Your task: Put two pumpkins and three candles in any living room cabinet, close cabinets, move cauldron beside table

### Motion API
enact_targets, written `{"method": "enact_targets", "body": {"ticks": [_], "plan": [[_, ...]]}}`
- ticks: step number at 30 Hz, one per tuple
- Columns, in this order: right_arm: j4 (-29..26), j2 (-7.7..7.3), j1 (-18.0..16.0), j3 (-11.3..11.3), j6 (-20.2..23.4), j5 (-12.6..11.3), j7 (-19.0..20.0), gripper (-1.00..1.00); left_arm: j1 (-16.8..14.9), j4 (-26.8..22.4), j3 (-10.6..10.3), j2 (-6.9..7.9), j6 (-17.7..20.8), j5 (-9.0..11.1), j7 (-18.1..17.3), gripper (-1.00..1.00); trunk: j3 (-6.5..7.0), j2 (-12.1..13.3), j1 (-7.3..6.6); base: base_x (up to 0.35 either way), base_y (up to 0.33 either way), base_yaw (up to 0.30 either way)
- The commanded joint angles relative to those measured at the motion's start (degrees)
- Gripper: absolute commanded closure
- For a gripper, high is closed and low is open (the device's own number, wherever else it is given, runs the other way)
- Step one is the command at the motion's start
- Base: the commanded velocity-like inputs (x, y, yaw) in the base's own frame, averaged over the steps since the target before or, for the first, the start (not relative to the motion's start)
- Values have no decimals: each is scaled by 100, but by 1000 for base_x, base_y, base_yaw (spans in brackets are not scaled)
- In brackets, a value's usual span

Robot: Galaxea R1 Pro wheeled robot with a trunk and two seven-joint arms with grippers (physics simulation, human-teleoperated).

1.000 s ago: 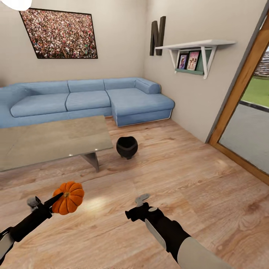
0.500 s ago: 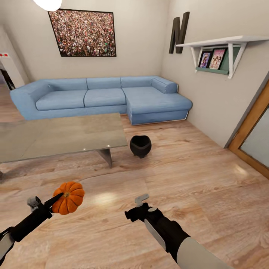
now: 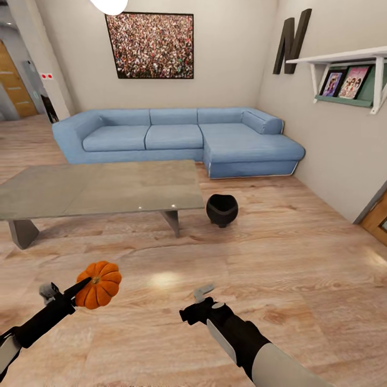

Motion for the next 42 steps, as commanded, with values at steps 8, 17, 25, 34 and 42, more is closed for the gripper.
{"method": "enact_targets", "body": {"ticks": [8,17,25,34,42], "plan": [[127,23,0,0,-83,6,4,-100,0,-4,6,0,11,16,-11,100,-34,0,0,0,0,266],[128,23,0,0,-85,6,5,-100,-2,-3,6,0,11,16,-11,100,-72,0,0,0,0,266],[128,23,0,0,-85,6,4,-100,0,-6,6,-1,11,16,-11,100,-106,0,0,0,0,266],[128,23,0,0,-85,6,5,-100,-1,-3,6,-8,11,16,-11,100,-144,0,0,0,0,266],[132,23,0,0,-85,6,2,-100,-1,-2,6,-14,11,16,-11,100,-178,0,0,0,0,266]]}}
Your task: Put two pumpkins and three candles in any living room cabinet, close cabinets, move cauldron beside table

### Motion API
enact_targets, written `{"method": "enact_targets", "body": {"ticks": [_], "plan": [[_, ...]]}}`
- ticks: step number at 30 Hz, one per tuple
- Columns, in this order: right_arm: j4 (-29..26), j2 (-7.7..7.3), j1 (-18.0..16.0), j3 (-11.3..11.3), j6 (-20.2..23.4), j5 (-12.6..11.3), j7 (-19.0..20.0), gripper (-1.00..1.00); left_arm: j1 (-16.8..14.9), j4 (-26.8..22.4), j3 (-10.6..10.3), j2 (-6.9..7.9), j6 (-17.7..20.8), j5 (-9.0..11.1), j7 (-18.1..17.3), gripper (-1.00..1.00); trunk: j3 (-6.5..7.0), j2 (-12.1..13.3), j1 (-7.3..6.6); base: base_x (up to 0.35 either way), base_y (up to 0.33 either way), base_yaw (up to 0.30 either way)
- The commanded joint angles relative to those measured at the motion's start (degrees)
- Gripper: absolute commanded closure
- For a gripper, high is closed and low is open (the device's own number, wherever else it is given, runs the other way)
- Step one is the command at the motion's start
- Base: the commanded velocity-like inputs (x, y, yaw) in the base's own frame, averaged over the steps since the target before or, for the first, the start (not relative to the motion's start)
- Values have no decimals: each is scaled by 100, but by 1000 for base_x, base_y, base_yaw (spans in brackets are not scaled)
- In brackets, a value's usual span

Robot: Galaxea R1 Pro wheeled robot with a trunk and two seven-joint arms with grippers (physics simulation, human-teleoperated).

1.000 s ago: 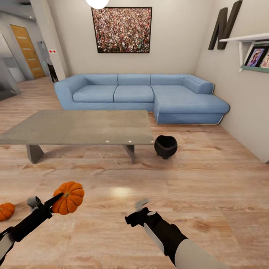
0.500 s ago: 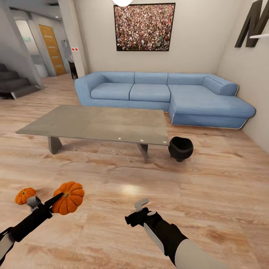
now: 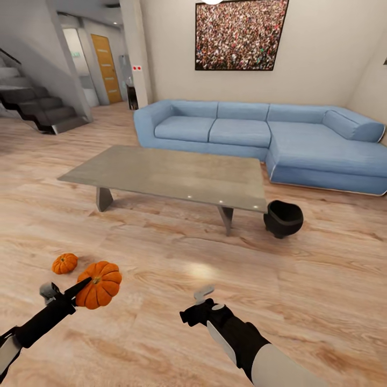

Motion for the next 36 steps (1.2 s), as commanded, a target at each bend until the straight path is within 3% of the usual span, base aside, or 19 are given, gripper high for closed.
{"method": "enact_targets", "body": {"ticks": [1,16,30,36], "plan": [[0,0,0,0,0,0,-2,-100,-2,-3,6,-1,11,16,-11,100,-4,0,0,0,0,266],[-2,-8,0,-5,-44,7,3,-100,0,-3,6,5,11,16,-11,100,-68,0,0,0,0,260],[-134,-23,-9,-9,-149,27,18,-100,-1,-3,6,11,11,25,-11,100,-72,0,0,0,0,17],[-139,-8,-9,-9,-149,26,-7,-100,0,-3,6,6,11,25,-11,100,-72,0,0,0,0,238]]}}
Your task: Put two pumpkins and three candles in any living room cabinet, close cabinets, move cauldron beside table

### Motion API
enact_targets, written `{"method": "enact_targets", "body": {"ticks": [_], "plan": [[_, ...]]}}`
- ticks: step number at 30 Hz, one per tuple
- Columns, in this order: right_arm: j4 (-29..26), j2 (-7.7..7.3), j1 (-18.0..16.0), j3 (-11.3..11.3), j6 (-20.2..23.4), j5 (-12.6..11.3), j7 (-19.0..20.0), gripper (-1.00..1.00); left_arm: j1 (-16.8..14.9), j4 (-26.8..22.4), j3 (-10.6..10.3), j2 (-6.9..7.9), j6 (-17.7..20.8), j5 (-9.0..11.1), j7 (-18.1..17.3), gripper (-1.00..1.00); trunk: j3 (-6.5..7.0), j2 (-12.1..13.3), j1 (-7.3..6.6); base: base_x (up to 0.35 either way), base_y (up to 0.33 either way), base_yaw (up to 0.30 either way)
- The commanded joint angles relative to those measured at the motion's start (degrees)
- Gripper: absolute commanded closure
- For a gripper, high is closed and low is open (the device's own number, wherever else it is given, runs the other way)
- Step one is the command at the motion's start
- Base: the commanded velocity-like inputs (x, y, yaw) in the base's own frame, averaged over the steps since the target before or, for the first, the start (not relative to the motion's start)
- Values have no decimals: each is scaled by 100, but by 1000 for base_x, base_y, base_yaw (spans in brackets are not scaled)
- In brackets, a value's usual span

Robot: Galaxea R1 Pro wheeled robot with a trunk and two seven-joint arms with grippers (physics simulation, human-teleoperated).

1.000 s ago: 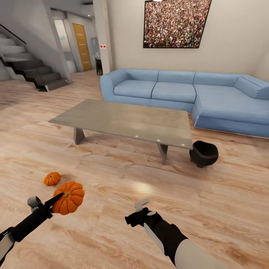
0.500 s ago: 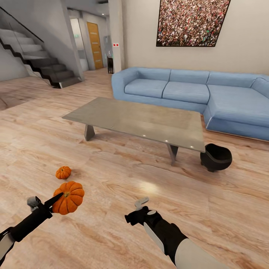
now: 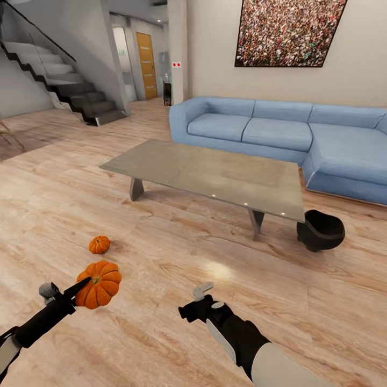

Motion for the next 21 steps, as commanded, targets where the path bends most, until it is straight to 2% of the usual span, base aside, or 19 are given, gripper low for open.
{"method": "enact_targets", "body": {"ticks": [1,10,11,14,16,21], "plan": [[2,3,0,0,0,0,-1,-100,-2,-1,1,0,3,6,-8,100,0,0,0,0,0,282],[15,10,0,28,7,-9,-2,-100,-1,-1,139,-29,-28,11,-29,100,0,0,0,0,0,288],[17,16,2,99,4,-9,-3,-100,2,-1,140,-31,-34,12,-34,100,0,0,0,5,0,288],[32,19,4,737,-3,-4,-23,-100,2,-1,142,-38,-53,13,-41,100,0,0,0,85,0,289],[39,22,6,1023,-10,-6,-110,-100,4,13,147,-41,-58,13,-43,100,-1,0,0,182,0,288],[44,25,4,1203,-75,-23,-325,-100,6,241,246,-44,-73,24,-51,100,-8,0,0,283,0,288]]}}
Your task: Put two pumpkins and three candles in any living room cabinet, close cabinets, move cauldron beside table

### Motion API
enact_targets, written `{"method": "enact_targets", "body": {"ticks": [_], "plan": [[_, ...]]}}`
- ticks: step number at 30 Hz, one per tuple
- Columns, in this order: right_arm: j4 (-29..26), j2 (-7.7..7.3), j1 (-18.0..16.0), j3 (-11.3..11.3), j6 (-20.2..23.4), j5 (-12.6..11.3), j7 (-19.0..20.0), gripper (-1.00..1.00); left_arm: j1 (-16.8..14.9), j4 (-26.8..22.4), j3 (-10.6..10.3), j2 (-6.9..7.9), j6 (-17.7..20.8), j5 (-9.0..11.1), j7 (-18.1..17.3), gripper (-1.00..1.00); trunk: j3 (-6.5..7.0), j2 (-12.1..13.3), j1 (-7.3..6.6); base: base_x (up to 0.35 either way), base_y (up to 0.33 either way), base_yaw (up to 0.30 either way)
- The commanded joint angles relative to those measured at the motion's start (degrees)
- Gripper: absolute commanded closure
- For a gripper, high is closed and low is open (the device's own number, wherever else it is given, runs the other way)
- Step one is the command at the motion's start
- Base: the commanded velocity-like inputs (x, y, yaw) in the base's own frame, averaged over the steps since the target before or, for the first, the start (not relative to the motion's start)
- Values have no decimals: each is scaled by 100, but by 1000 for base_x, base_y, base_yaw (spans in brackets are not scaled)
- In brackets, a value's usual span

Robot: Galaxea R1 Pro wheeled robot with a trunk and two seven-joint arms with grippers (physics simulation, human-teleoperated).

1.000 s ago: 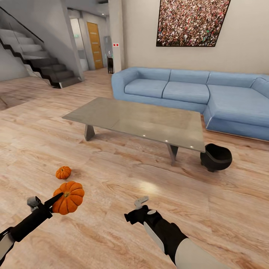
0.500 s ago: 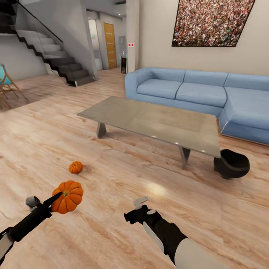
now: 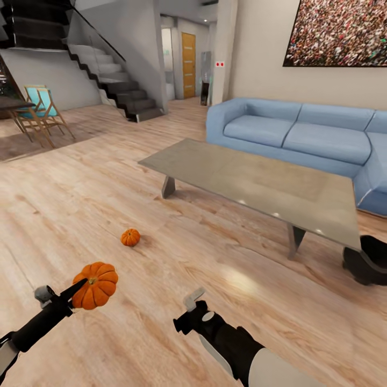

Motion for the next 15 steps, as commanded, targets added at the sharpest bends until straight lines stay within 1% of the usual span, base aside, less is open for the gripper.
{"method": "enact_targets", "body": {"ticks": [1,5,15], "plan": [[1,0,2,11,-10,-1,-17,-100,-2,26,34,-4,12,18,-13,100,-1,0,0,322,0,288],[8,1,-1,25,-25,-4,-40,-100,-2,72,92,-9,10,18,-14,100,-9,0,0,330,0,288],[14,1,0,28,-30,3,-45,-100,-2,81,103,-9,10,16,-17,100,-28,0,0,333,0,288]]}}
